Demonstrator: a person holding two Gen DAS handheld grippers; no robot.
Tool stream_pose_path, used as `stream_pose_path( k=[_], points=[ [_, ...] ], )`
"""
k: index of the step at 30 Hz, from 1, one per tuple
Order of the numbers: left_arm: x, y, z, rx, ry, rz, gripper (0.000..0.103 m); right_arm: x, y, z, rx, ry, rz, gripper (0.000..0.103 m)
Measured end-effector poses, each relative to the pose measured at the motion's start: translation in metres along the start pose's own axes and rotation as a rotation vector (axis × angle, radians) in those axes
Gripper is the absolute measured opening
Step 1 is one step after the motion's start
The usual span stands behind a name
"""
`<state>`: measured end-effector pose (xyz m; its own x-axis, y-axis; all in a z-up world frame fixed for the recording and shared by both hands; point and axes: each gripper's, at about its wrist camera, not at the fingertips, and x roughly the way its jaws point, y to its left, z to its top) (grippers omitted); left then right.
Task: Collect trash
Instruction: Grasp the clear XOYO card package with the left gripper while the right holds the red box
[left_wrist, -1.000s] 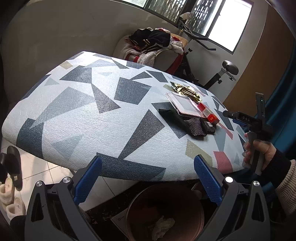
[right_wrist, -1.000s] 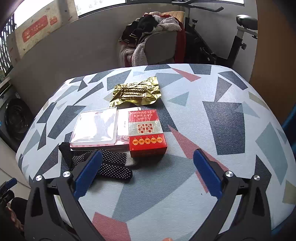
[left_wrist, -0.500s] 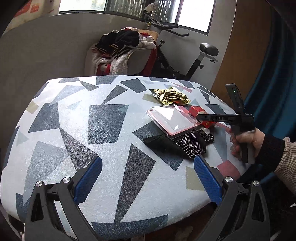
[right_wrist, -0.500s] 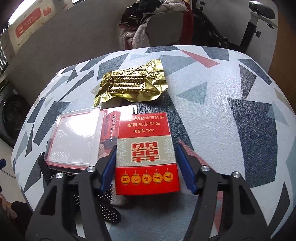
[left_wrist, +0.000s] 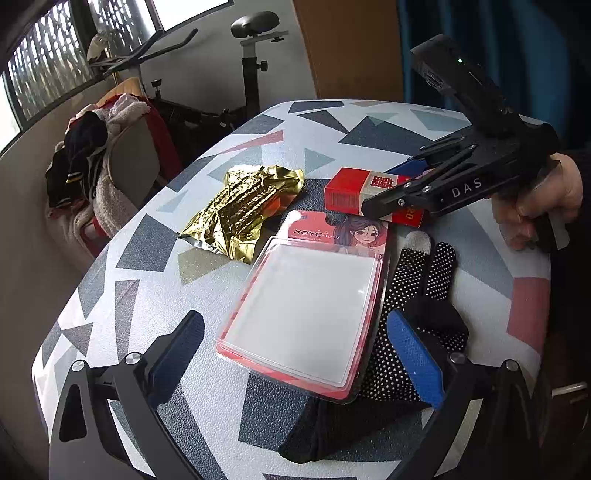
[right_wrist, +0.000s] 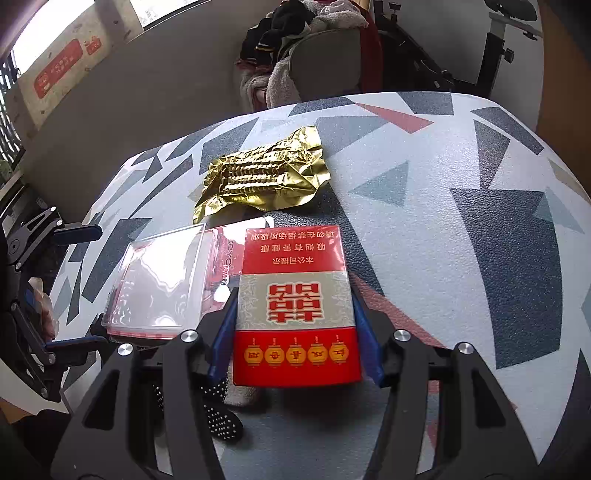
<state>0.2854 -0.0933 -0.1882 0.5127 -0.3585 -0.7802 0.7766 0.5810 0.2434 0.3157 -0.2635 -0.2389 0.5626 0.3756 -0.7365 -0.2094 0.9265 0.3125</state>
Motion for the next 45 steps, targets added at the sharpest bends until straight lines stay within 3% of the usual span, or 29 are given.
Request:
stream_pose_path(
  k=[4, 8, 19, 21, 22, 23, 25, 27, 28, 31, 32, 37, 45],
  points=[
    [0.02, -0.003, 0.011, 0.084, 0.017, -0.012, 0.097, -0.001, -0.004, -0.001, 0.016, -0.003, 0.033, 0.057],
    [0.04, 0.002, 0.016, 0.087, 0.059, -0.054, 0.097, -0.002, -0.007, -0.001, 0.031, -0.007, 0.053, 0.057],
    [0.055, 0.024, 0.016, -0.074, 0.045, -0.179, 0.095, -0.002, -0.006, -0.002, 0.031, -0.008, 0.073, 0.057],
    [0.053, 0.027, 0.013, -0.111, 0.025, -0.173, 0.094, -0.002, -0.007, -0.002, 0.036, -0.01, 0.076, 0.057],
    [0.049, 0.029, 0.012, -0.129, -0.001, -0.194, 0.064, -0.002, -0.007, -0.002, 0.038, -0.011, 0.078, 0.057],
    [0.044, 0.029, 0.013, -0.137, -0.018, -0.163, 0.043, -0.003, -0.008, -0.002, 0.039, -0.011, 0.078, 0.057],
    [0.044, 0.035, 0.013, -0.193, -0.004, -0.133, 0.029, -0.003, -0.008, -0.003, 0.038, -0.011, 0.077, 0.057],
    [0.041, 0.046, 0.009, -0.28, -0.012, -0.167, 0.029, -0.003, -0.008, -0.002, 0.039, -0.011, 0.077, 0.057],
    [0.039, 0.05, 0.009, -0.311, -0.019, -0.19, 0.034, -0.003, -0.007, -0.003, 0.039, -0.012, 0.077, 0.057],
    [0.024, 0.061, 0.007, -0.335, -0.09, -0.158, 0.09, -0.004, -0.008, -0.003, 0.043, -0.014, 0.078, 0.057],
    [0.02, 0.065, 0.007, -0.343, -0.113, -0.152, 0.094, -0.004, -0.008, -0.003, 0.046, -0.016, 0.078, 0.057],
    [0.029, 0.088, 0.003, -0.393, -0.054, -0.14, 0.095, -0.004, -0.011, -0.003, 0.056, -0.019, 0.082, 0.057],
    [0.048, 0.096, -0.011, -0.422, -0.01, -0.191, 0.097, -0.004, -0.011, -0.003, 0.053, -0.016, 0.093, 0.057]
  ],
)
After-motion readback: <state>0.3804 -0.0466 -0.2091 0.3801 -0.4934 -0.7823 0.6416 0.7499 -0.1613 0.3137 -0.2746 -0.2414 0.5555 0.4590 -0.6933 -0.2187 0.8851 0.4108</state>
